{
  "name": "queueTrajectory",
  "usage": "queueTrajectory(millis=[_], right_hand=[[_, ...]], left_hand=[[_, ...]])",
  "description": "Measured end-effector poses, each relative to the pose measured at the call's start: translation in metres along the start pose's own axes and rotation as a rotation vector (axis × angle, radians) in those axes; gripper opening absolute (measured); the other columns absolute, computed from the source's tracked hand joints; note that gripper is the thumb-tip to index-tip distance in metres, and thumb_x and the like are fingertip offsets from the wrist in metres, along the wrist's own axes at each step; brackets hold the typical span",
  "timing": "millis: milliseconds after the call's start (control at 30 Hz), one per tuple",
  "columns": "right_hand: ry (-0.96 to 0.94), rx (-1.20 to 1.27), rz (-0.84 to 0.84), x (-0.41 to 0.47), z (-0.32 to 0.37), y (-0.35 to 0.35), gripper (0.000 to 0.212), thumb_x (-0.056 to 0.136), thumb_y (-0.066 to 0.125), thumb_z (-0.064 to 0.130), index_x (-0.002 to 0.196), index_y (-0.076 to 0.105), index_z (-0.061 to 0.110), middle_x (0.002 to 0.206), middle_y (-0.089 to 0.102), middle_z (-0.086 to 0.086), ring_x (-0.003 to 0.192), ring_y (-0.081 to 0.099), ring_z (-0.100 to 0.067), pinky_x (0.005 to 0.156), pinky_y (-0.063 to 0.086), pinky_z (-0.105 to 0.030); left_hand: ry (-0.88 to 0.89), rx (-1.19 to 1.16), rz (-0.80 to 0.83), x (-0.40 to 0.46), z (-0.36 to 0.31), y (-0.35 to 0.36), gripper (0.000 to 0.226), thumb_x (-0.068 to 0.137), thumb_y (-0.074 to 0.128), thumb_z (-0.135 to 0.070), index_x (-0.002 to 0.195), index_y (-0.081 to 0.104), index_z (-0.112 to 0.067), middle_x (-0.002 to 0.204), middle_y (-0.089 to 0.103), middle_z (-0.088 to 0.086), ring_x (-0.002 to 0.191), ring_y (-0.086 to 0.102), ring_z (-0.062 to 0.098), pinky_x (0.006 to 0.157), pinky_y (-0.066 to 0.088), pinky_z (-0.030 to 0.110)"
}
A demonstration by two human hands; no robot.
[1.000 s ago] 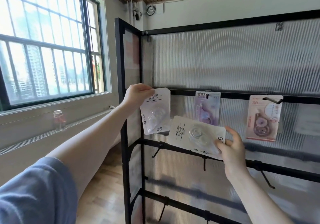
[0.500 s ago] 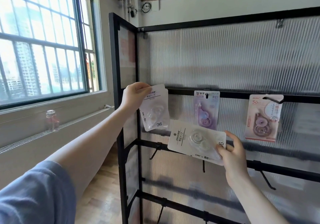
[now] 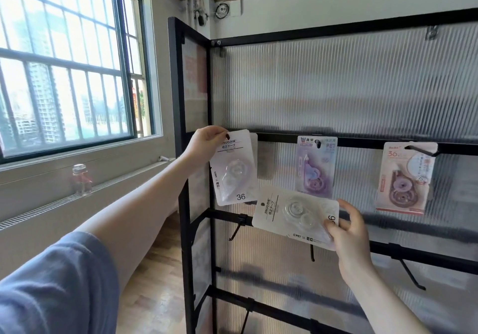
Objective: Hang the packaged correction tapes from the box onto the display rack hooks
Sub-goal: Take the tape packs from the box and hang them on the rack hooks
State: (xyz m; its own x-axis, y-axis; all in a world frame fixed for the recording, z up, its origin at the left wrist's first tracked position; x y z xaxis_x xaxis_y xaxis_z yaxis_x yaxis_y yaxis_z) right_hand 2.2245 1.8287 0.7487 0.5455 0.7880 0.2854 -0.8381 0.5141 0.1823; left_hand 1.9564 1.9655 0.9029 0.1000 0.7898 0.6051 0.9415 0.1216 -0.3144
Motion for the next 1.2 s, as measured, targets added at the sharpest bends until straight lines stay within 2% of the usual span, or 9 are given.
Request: queueTrajectory(millis=[133,300,500,767,833,933,1000,1100,1200], right_hand=[[0.003,0.010,-0.013,0.001,-0.004,0.002,0.047,0.089,0.054,-0.004,0.126,0.047,0.024,0.099,0.064,-0.007,0.092,0.061,-0.022,0.074,0.048,-0.034],[-0.019,0.018,-0.035,0.004,-0.005,0.004,0.045,0.088,0.055,-0.005,0.118,0.048,0.028,0.092,0.065,-0.008,0.087,0.062,-0.022,0.072,0.049,-0.034],[0.006,-0.011,-0.022,0.008,-0.015,0.005,0.038,0.090,0.054,-0.001,0.124,0.054,0.015,0.098,0.069,0.002,0.095,0.064,-0.020,0.088,0.051,-0.045],[0.042,-0.012,-0.040,0.009,-0.021,0.004,0.027,0.090,0.053,-0.002,0.110,0.062,0.012,0.095,0.069,0.002,0.092,0.064,-0.017,0.086,0.051,-0.039],[0.057,0.011,-0.040,0.007,-0.022,0.006,0.026,0.089,0.054,-0.004,0.106,0.061,0.014,0.094,0.068,0.002,0.090,0.064,-0.017,0.085,0.050,-0.038],[0.080,0.055,-0.042,0.006,-0.023,0.008,0.025,0.088,0.054,-0.005,0.102,0.061,0.015,0.091,0.067,0.002,0.084,0.063,-0.015,0.077,0.050,-0.032],[0.089,0.081,-0.045,0.006,-0.021,0.010,0.024,0.088,0.053,-0.005,0.103,0.060,0.013,0.089,0.066,0.002,0.082,0.062,-0.013,0.072,0.049,-0.027],[0.095,0.110,-0.034,0.004,-0.018,0.016,0.024,0.089,0.052,-0.006,0.102,0.059,0.013,0.091,0.065,0.000,0.081,0.061,-0.012,0.071,0.048,-0.025],[0.126,0.146,-0.015,-0.001,-0.019,0.022,0.026,0.088,0.052,-0.006,0.102,0.057,0.015,0.096,0.065,-0.003,0.087,0.062,-0.017,0.078,0.051,-0.033]], left_hand=[[-0.004,0.016,-0.010,0.006,0.009,0.004,0.011,0.091,0.057,-0.016,0.095,0.067,-0.017,0.090,0.065,-0.005,0.083,0.057,0.012,0.073,0.047,0.029],[-0.008,0.030,-0.029,0.016,0.017,0.011,0.009,0.090,0.060,-0.022,0.088,0.067,-0.026,0.088,0.065,-0.012,0.087,0.060,0.014,0.075,0.051,0.034],[-0.004,-0.001,-0.056,0.023,0.024,0.018,0.007,0.089,0.060,-0.025,0.088,0.067,-0.024,0.086,0.065,-0.010,0.085,0.060,0.012,0.078,0.049,0.029],[-0.072,-0.030,-0.101,0.007,0.040,0.012,0.025,0.086,0.062,-0.028,0.110,0.057,-0.024,0.104,0.063,-0.002,0.095,0.061,0.018,0.082,0.053,0.037],[-0.113,-0.018,-0.083,-0.002,0.050,0.006,0.024,0.086,0.062,-0.029,0.109,0.055,-0.023,0.105,0.063,0.001,0.093,0.063,0.021,0.080,0.055,0.040],[-0.206,0.089,-0.119,-0.017,0.064,-0.004,0.040,0.087,0.060,-0.034,0.120,0.051,-0.014,0.110,0.061,0.005,0.092,0.063,0.023,0.081,0.055,0.042],[-0.271,0.145,-0.169,-0.028,0.066,-0.008,0.043,0.088,0.058,-0.037,0.118,0.051,-0.008,0.103,0.062,0.007,0.085,0.063,0.024,0.079,0.055,0.042],[-0.365,0.109,-0.050,-0.049,0.053,-0.002,0.035,0.093,0.051,-0.038,0.098,0.060,-0.005,0.087,0.064,0.012,0.070,0.061,0.021,0.071,0.054,0.036],[-0.480,0.067,0.253,-0.075,0.030,0.016,0.040,0.093,0.046,-0.046,0.095,0.063,-0.010,0.084,0.067,0.008,0.070,0.064,0.018,0.067,0.056,0.027]])
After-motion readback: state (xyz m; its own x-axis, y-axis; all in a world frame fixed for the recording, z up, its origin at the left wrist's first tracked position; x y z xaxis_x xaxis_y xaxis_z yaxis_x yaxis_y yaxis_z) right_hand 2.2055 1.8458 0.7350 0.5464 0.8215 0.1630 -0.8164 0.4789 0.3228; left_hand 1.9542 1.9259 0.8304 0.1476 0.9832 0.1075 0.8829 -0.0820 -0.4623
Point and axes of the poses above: each hand's wrist, its own x-axis towards the middle knuckle, its own y-axis out of the palm, z = x × y, the point moved 4 cm from there along x, towards the middle knuckle
